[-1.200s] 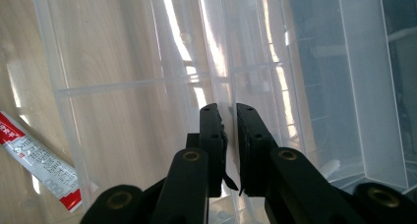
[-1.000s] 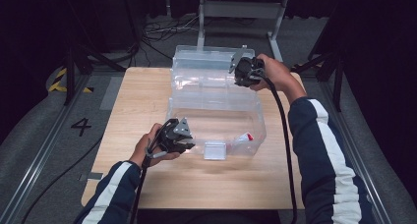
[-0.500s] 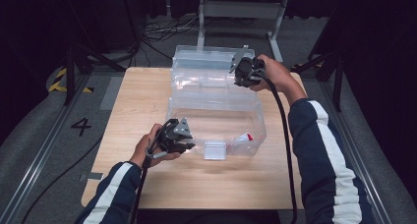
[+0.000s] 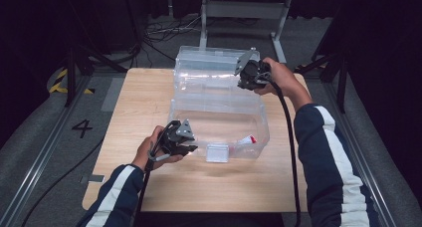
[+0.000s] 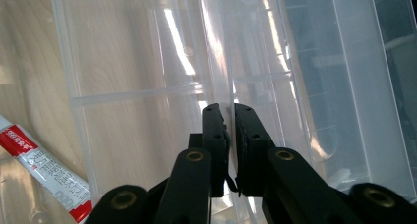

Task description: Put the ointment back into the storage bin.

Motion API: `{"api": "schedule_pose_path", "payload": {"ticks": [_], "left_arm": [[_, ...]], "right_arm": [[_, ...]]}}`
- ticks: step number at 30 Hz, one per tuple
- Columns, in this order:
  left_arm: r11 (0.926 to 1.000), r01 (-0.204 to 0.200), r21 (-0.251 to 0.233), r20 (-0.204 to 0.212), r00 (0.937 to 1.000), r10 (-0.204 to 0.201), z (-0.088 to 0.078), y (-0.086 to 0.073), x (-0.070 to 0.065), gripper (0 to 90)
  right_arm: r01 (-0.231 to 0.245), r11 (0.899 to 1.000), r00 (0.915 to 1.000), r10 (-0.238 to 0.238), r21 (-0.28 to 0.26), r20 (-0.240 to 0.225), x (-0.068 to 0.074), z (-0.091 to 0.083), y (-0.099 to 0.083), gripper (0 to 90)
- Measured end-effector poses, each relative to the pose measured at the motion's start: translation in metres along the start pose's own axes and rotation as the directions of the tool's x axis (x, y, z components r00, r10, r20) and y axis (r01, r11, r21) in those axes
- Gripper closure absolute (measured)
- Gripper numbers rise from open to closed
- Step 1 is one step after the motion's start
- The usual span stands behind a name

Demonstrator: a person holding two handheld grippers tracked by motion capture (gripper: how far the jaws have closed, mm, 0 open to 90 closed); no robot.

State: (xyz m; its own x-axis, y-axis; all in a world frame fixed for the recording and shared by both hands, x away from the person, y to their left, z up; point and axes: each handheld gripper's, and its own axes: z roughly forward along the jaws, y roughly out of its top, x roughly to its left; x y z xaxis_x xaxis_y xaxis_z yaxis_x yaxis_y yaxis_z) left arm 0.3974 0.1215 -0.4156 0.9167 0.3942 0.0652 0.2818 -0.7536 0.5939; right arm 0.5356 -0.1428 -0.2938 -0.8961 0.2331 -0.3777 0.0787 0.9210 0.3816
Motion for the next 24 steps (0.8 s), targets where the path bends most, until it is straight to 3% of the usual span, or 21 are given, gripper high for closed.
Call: {"api": "schedule_pose_path", "payload": {"ticks": [13,24], "left_arm": [[0.9999,0.013,0.001,-0.005,0.9999,-0.013,0.001,0.000,-0.002,65.3],[0.9997,0.023,-0.003,-0.018,0.9996,-0.023,0.001,0.000,-0.004,63.4]], "right_arm": [[0.035,0.999,0.9993,-0.034,-0.020,0.018,0.013,-0.010,-0.003,86.1],[0.027,0.998,0.9996,-0.027,-0.055,0.013,0.019,-0.015,-0.006,86.6]]}}
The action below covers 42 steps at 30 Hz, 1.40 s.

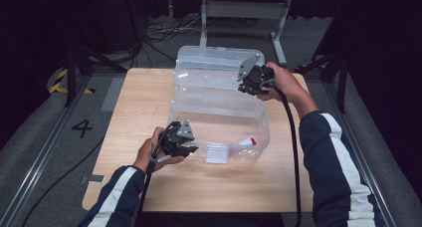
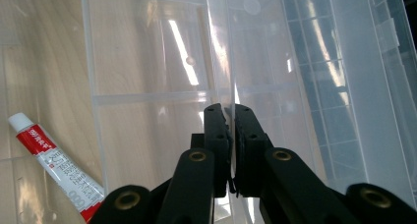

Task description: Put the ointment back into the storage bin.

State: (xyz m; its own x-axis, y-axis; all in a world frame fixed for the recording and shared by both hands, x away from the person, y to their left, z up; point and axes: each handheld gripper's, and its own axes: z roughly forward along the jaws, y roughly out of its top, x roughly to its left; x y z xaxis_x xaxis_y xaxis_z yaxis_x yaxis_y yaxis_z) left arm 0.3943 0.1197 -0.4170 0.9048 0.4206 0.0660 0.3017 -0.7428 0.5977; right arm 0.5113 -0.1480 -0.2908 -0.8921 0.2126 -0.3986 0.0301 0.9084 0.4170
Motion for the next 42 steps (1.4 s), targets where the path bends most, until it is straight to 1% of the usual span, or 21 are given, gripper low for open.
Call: {"api": "schedule_pose_path", "payload": {"ticks": [4,5,6,8,10,13,18,22,24,28,30,32,33,36,38,40,42], "left_arm": [[1.0000,0.006,-0.002,-0.009,0.9999,-0.006,0.000,0.000,-0.001,62.3],[1.0000,0.008,-0.003,-0.009,0.9999,-0.008,0.000,0.000,-0.001,62.3],[1.0000,0.008,-0.005,-0.012,0.9999,-0.008,0.001,0.000,-0.002,62.1],[0.9999,0.013,-0.003,-0.010,0.9999,-0.013,0.000,0.000,-0.002,62.0],[0.9999,0.014,-0.006,-0.014,0.9998,-0.014,0.001,0.000,-0.002,61.6],[0.9998,0.016,-0.008,-0.018,0.9997,-0.017,0.001,0.000,-0.003,61.3],[0.9997,0.022,-0.012,-0.031,0.9993,-0.022,0.001,-0.001,-0.006,60.6],[0.9996,0.025,-0.013,-0.040,0.9989,-0.026,0.001,-0.001,-0.007,60.2],[0.9996,0.022,-0.016,-0.053,0.9983,-0.023,0.001,-0.001,-0.009,59.4],[0.9995,0.021,-0.022,-0.064,0.9977,-0.022,0.002,-0.002,-0.010,58.3],[0.9996,0.020,-0.021,-0.069,0.9974,-0.021,0.002,-0.002,-0.011,57.8],[0.9995,0.022,-0.021,-0.072,0.9971,-0.023,0.002,-0.002,-0.011,57.2],[0.9996,0.023,-0.019,-0.075,0.9969,-0.024,0.002,-0.001,-0.011,57.2],[0.9997,0.019,-0.015,-0.088,0.9960,-0.020,0.003,0.000,-0.013,56.0],[0.9998,0.017,-0.012,-0.097,0.9951,-0.018,0.005,0.001,-0.014,55.6],[0.9999,0.009,-0.008,-0.103,0.9946,-0.010,0.005,0.002,-0.015,55.5],[0.9999,0.015,-0.008,-0.102,0.9947,-0.016,0.005,0.003,-0.015,55.4]], "right_arm": [[0.006,1.000,1.0000,-0.006,-0.011,-0.006,0.004,-0.004,-0.001,86.7],[0.014,1.000,0.9999,-0.014,-0.015,-0.006,0.006,-0.005,-0.001,86.7],[0.011,1.000,0.9999,-0.011,-0.016,-0.005,0.008,-0.006,-0.001,86.7],[0.020,1.000,0.9998,-0.020,-0.017,0.002,0.011,-0.008,-0.001,86.7],[0.020,1.000,0.9998,-0.020,-0.022,-0.001,0.014,-0.009,-0.001,86.7],[0.033,0.999,0.9995,-0.033,-0.025,0.001,0.018,-0.012,-0.001,86.7],[0.051,0.999,0.9985,-0.051,-0.019,0.019,0.027,-0.015,0.000,86.6],[0.063,0.998,0.9978,-0.062,-0.027,0.023,0.033,-0.017,0.000,86.6],[0.063,0.997,0.9979,-0.062,-0.033,0.020,0.036,-0.018,0.000,86.6],[0.068,0.997,0.9975,-0.067,-0.035,0.020,0.040,-0.019,-0.001,86.5],[0.059,0.997,0.9981,-0.058,-0.041,0.019,0.042,-0.020,-0.003,86.2],[0.068,0.997,0.9975,-0.067,-0.043,0.024,0.047,-0.022,-0.004,86.0],[0.068,0.997,0.9975,-0.067,-0.043,0.024,0.047,-0.022,-0.004,86.0],[0.083,0.996,0.9961,-0.082,-0.035,0.033,0.056,-0.023,-0.003,85.6],[0.096,0.995,0.9939,-0.095,-0.017,0.056,0.061,-0.023,-0.002,84.5],[0.098,0.995,0.9929,-0.097,-0.008,0.069,0.063,-0.023,-0.001,84.2],[0.095,0.995,0.9929,-0.094,-0.008,0.073,0.063,-0.022,-0.002,84.0]]}}
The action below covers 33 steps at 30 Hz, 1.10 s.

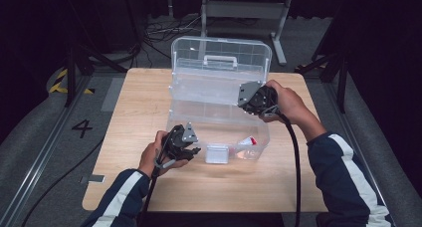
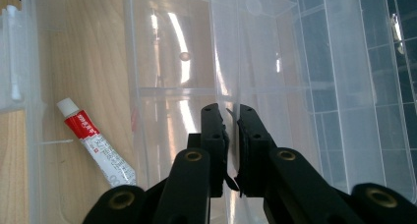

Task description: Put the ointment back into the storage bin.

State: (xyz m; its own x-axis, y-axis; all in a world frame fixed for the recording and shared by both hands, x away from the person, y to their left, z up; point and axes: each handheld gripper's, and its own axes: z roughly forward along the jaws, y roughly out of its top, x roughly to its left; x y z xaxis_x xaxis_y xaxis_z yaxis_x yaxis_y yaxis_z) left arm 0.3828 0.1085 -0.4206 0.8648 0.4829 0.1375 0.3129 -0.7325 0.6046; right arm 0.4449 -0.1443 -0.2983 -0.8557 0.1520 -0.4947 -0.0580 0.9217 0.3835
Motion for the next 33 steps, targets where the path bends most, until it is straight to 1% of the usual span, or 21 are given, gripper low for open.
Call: {"api": "schedule_pose_path", "payload": {"ticks": [4,11,14,16,17,18,19,22,25,28,31,33], "left_arm": [[1.0000,0.003,-0.003,-0.005,1.0000,-0.003,0.000,0.000,-0.001,54.6],[0.9999,0.004,-0.013,-0.015,0.9999,-0.004,0.001,-0.001,-0.002,53.4],[0.9998,0.007,-0.017,-0.020,0.9998,-0.007,0.001,-0.001,-0.003,52.9],[0.9998,0.004,-0.020,-0.025,0.9997,-0.005,0.001,-0.001,-0.003,52.8],[0.9997,0.006,-0.024,-0.037,0.9993,-0.007,0.002,0.000,-0.004,52.7],[0.9997,0.006,-0.024,-0.037,0.9993,-0.007,0.002,0.000,-0.004,52.7],[0.9996,0.004,-0.028,-0.048,0.9988,-0.006,0.004,0.001,-0.004,52.6],[0.9995,0.003,-0.031,-0.057,0.9984,-0.004,0.005,0.002,-0.003,53.0],[0.9994,0.003,-0.034,-0.064,0.9979,-0.005,0.007,0.004,-0.001,53.0],[0.9993,0.012,-0.034,-0.071,0.9974,-0.015,0.008,0.005,0.000,52.9],[0.9993,0.008,-0.037,-0.069,0.9976,-0.010,0.009,0.005,0.001,52.9],[0.9993,0.005,-0.037,-0.067,0.9977,-0.007,0.009,0.005,0.001,53.0]], "right_arm": [[-0.007,1.000,1.0000,0.007,-0.014,0.001,0.001,0.000,-0.001,84.0],[0.000,0.999,1.0000,0.000,-0.034,-0.004,0.010,-0.003,-0.004,83.8],[-0.013,0.999,0.9998,0.012,-0.044,-0.014,0.013,-0.003,-0.006,83.6],[-0.018,0.999,0.9998,0.017,-0.042,-0.014,0.014,-0.003,-0.006,83.2],[-0.010,0.999,0.9999,0.010,-0.034,0.005,0.015,-0.002,-0.006,82.7],[-0.010,0.999,0.9999,0.010,-0.034,0.005,0.015,-0.002,-0.006,82.7],[-0.011,0.999,0.9999,0.012,-0.032,0.012,0.013,0.000,-0.006,82.3],[-0.019,0.999,0.9998,0.019,-0.032,0.006,0.009,0.002,-0.006,82.0],[-0.011,1.000,0.9998,0.011,-0.021,0.017,0.006,0.005,-0.005,81.3],[-0.012,1.000,0.9997,0.012,-0.013,0.023,0.003,0.008,-0.004,80.9],[-0.022,1.000,0.9994,0.022,-0.020,0.027,0.002,0.009,-0.004,80.2],[-0.037,0.999,0.9991,0.037,-0.033,0.021,0.001,0.009,-0.006,80.1]]}}
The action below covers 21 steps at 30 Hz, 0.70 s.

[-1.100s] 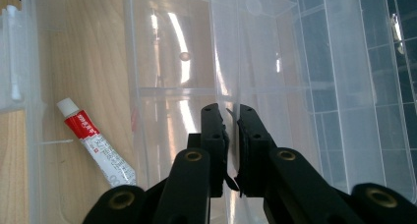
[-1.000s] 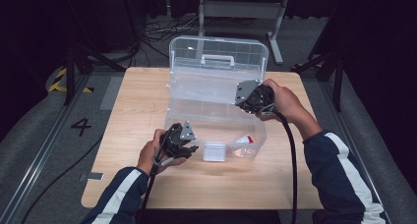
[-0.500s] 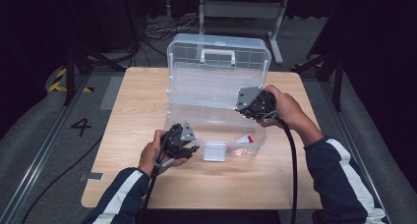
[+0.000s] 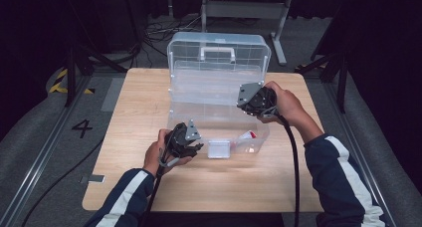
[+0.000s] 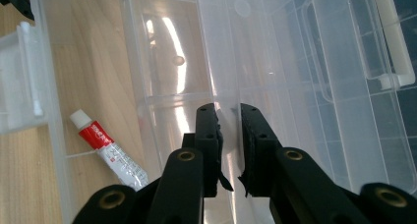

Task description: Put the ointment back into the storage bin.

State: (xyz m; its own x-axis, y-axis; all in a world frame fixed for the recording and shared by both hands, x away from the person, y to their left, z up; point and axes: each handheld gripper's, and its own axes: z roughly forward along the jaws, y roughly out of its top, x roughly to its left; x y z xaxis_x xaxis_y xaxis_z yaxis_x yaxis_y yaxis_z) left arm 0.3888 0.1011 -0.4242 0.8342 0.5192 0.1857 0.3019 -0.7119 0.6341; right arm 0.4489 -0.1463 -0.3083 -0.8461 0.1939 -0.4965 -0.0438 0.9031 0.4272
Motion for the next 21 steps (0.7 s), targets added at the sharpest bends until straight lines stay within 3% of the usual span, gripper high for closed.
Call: {"api": "schedule_pose_path", "payload": {"ticks": [8,11,14,16,21], "left_arm": [[1.0000,0.002,-0.008,-0.004,1.0000,-0.002,0.000,-0.001,-0.001,52.8],[0.9996,-0.013,-0.024,-0.017,0.9998,0.013,0.000,-0.002,-0.002,51.8],[0.9994,-0.014,-0.033,-0.016,0.9998,0.013,0.000,-0.003,-0.002,51.5],[0.9978,0.007,-0.066,-0.012,0.9999,-0.008,-0.001,-0.005,-0.002,51.0],[0.9935,0.020,-0.112,-0.005,0.9998,-0.021,-0.001,-0.007,-0.003,51.7]], "right_arm": [[-0.076,0.993,0.9969,0.074,-0.088,-0.027,0.005,-0.001,-0.012,79.4],[-0.133,0.980,0.9904,0.127,-0.147,-0.055,0.007,-0.001,-0.020,78.4],[-0.178,0.961,0.9835,0.166,-0.213,-0.071,0.010,0.001,-0.029,78.0],[-0.210,0.945,0.9775,0.196,-0.251,-0.078,0.010,0.001,-0.034,77.8],[-0.237,0.928,0.9713,0.219,-0.289,-0.093,0.011,0.001,-0.040,77.8]]}}
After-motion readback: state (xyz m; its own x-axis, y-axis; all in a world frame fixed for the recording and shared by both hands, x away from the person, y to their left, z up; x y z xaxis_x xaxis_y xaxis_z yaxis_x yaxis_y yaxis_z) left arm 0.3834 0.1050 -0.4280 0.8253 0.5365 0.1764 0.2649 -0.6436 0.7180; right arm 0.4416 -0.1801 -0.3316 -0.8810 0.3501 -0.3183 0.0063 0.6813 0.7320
